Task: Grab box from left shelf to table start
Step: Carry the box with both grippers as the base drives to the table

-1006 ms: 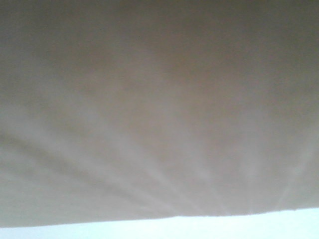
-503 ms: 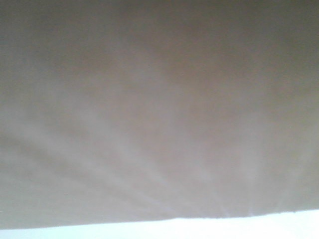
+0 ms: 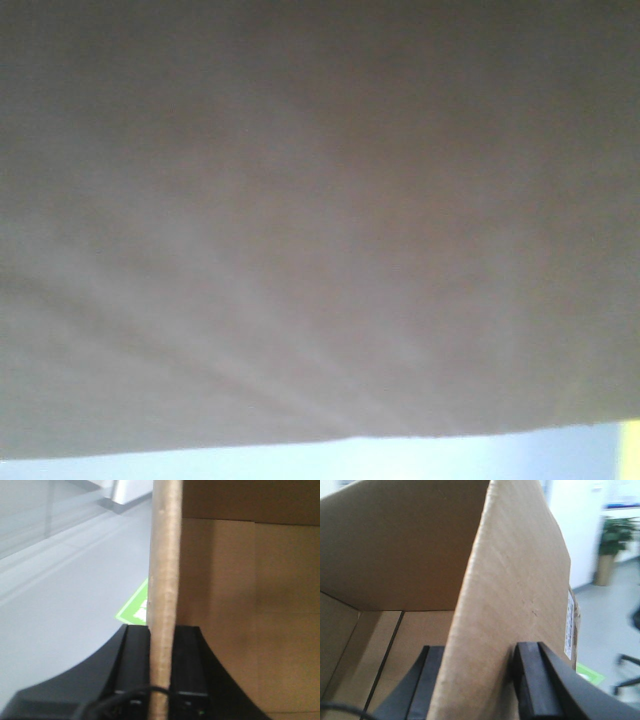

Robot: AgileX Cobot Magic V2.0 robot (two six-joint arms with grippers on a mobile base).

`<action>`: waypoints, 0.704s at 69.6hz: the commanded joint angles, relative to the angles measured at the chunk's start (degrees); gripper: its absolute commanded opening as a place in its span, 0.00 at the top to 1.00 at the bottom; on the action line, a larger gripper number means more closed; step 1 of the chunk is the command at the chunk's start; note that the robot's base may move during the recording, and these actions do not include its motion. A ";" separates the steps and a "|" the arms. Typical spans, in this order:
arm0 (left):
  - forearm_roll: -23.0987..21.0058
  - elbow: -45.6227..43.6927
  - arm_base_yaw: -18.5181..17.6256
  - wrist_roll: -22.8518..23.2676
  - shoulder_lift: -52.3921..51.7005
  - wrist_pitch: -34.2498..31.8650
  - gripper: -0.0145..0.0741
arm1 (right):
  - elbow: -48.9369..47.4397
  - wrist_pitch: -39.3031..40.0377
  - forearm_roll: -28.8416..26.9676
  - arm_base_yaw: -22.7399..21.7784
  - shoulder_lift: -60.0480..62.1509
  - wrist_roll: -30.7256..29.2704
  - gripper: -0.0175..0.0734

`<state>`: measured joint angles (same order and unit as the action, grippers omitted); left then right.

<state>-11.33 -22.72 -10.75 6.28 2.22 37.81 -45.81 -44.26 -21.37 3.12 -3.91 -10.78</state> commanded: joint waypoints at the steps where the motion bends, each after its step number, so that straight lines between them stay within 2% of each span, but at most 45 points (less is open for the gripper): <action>1: 5.74 -0.67 0.13 0.08 1.01 -0.93 0.94 | -2.05 8.47 -1.49 0.15 -0.46 0.28 0.74; 49: 5.74 -0.67 0.13 0.08 1.01 -0.93 0.94 | -2.05 8.57 -1.49 0.15 -0.46 0.28 0.74</action>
<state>-11.33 -22.72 -11.07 6.28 2.22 37.81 -45.81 -44.26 -21.37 3.12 -3.91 -10.78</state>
